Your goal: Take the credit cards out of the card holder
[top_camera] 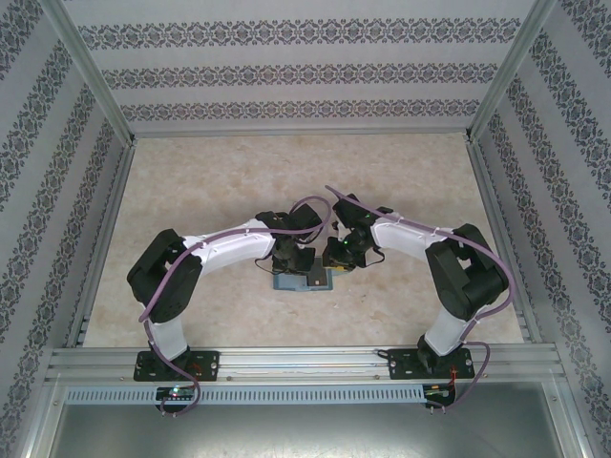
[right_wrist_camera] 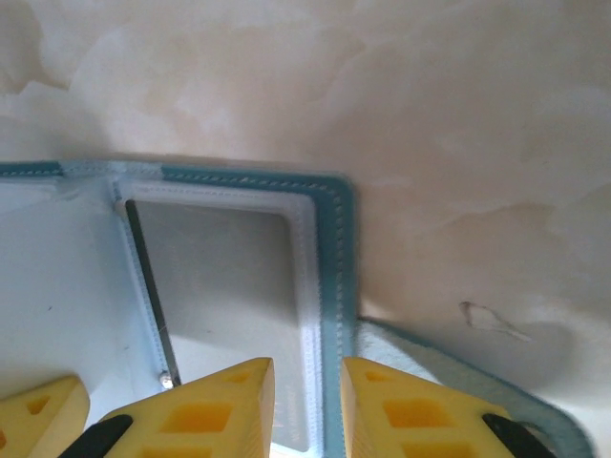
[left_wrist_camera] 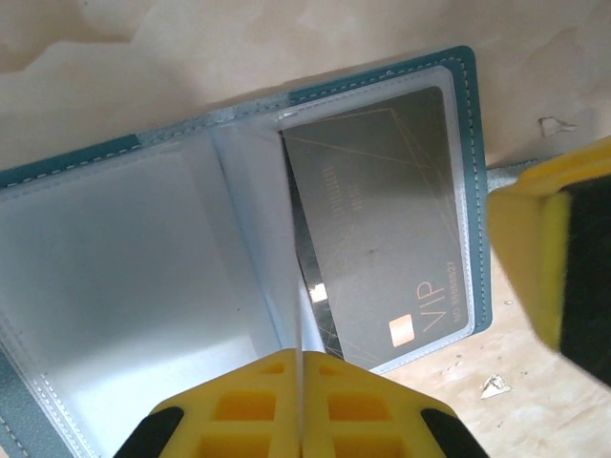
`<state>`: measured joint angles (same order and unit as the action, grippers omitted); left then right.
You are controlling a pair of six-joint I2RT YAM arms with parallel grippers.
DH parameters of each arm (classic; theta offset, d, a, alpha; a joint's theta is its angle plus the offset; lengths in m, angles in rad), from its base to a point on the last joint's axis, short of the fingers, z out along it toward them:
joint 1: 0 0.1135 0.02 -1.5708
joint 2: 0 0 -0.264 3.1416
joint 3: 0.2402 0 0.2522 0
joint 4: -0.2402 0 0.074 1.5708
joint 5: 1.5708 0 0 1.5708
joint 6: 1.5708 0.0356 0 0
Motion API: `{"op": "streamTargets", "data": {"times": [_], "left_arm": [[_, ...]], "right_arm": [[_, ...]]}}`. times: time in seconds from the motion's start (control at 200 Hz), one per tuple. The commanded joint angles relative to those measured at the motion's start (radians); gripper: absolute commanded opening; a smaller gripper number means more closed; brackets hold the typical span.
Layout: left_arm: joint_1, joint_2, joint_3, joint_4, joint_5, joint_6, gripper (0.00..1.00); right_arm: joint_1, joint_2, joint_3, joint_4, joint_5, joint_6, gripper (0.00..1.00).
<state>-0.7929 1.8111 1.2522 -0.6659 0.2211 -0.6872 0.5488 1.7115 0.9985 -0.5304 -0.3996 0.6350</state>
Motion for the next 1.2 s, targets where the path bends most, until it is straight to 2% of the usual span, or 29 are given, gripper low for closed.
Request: {"op": "streamTargets", "data": {"times": [0.0, 0.26, 0.43, 0.849, 1.194], "left_arm": [[-0.012, -0.016, -0.012, 0.005, -0.007, -0.010, 0.09], [-0.012, -0.010, -0.012, -0.106, -0.113, 0.028, 0.16], [-0.012, -0.015, -0.024, -0.138, -0.159, 0.043, 0.16], [-0.012, 0.042, -0.063, -0.154, -0.169, 0.077, 0.10], [-0.012, 0.080, -0.072, -0.183, -0.187, 0.102, 0.13]], "right_arm": [[0.028, -0.017, -0.004, -0.005, 0.018, 0.022, 0.25], [0.033, 0.009, 0.000, -0.001, 0.022, 0.020, 0.25], [0.033, 0.024, 0.007, -0.014, 0.039, 0.012, 0.25], [0.020, 0.044, 0.009, -0.031, 0.061, -0.002, 0.25], [0.019, 0.048, 0.010, -0.031, 0.059, -0.004, 0.25]]}}
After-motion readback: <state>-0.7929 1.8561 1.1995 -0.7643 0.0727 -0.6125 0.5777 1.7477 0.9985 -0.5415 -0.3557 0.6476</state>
